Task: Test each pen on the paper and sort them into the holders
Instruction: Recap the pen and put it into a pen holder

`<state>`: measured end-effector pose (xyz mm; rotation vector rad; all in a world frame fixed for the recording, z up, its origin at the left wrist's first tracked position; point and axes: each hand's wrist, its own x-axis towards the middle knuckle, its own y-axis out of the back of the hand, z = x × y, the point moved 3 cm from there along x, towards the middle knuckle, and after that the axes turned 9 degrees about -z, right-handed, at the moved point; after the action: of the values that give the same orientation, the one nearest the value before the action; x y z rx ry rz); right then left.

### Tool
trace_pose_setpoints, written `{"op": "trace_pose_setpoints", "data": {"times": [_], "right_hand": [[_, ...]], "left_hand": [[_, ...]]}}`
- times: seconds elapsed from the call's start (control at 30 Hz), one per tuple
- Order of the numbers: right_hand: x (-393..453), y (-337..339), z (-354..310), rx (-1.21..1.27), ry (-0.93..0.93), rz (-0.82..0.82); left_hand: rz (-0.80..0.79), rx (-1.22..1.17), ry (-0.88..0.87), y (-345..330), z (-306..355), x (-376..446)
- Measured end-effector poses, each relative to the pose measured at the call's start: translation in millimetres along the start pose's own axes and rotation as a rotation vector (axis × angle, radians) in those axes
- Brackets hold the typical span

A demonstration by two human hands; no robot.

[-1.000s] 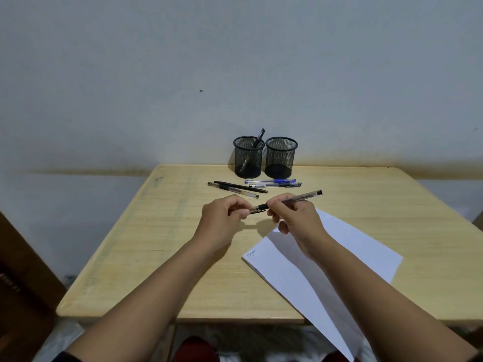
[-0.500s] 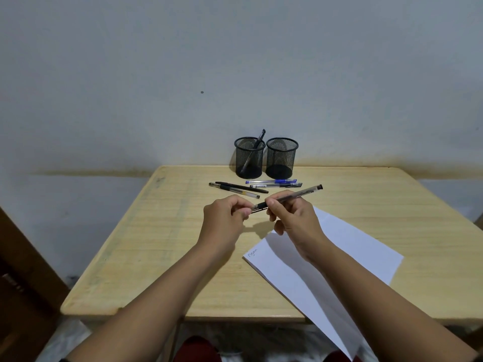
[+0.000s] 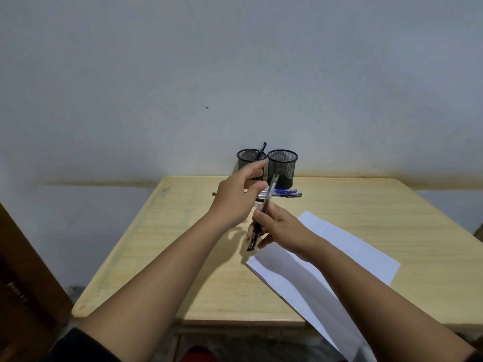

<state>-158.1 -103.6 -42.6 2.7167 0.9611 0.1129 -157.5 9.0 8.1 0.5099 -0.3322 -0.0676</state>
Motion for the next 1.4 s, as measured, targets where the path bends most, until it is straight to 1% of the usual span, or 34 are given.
{"op": "trace_pose_setpoints", "data": {"times": [0.13,0.23,0.37,0.43,0.53,0.6,0.73,0.83,0.9,1.03,1.2,1.27,1.4], "right_hand": [[-5.9,-1.9,-6.4,-0.096,-0.039,-0.05],[-12.8,2.7,-9.5,-0.083,-0.044,-0.028],[-24.1,21.2,-13.6,-0.064,-0.04,0.154],[-29.2,32.8,-16.5,0.002,-0.024,0.266],[-33.3,48.0,-23.7,0.128,0.031,0.402],[-33.8,55.2,-31.8,0.127,0.05,0.45],[-32.9,66.0,-53.0,0.008,0.053,0.453],[-33.3,78.0,-69.2,-0.068,0.086,0.499],[-34.1,86.4,-77.3,-0.157,0.074,0.544],[-39.0,102.8,-88.2,-0.417,-0.027,0.601],[-55.2,120.1,-93.9,-0.685,-0.19,0.607],[-64.4,126.0,-94.3,-0.745,-0.248,0.617],[-86.5,138.6,-94.1,-0.825,-0.339,0.653]], "left_hand": [[-0.012,-0.056,-0.012,-3.7,2.2,6.3],[0.053,-0.112,0.004,-1.4,1.7,6.0],[0.193,-0.112,0.087,10.2,-8.1,3.1],[0.23,-0.081,0.138,13.4,-15.2,0.3],[0.203,-0.046,0.196,9.7,-22.9,-3.6],[0.162,-0.043,0.213,5.1,-24.3,-2.6],[0.079,0.105,0.201,4.1,-16.9,5.6],[-0.042,0.244,0.178,3.6,-8.7,14.2],[-0.11,0.343,0.166,1.2,-2.2,20.6],[-0.175,0.499,0.128,-6.8,10.5,37.3],[-0.214,0.756,0.045,-18.9,32.5,50.8],[-0.22,0.849,-0.014,-26.1,41.2,54.9],[-0.231,0.88,-0.1,-46.3,55.2,64.5]]}}
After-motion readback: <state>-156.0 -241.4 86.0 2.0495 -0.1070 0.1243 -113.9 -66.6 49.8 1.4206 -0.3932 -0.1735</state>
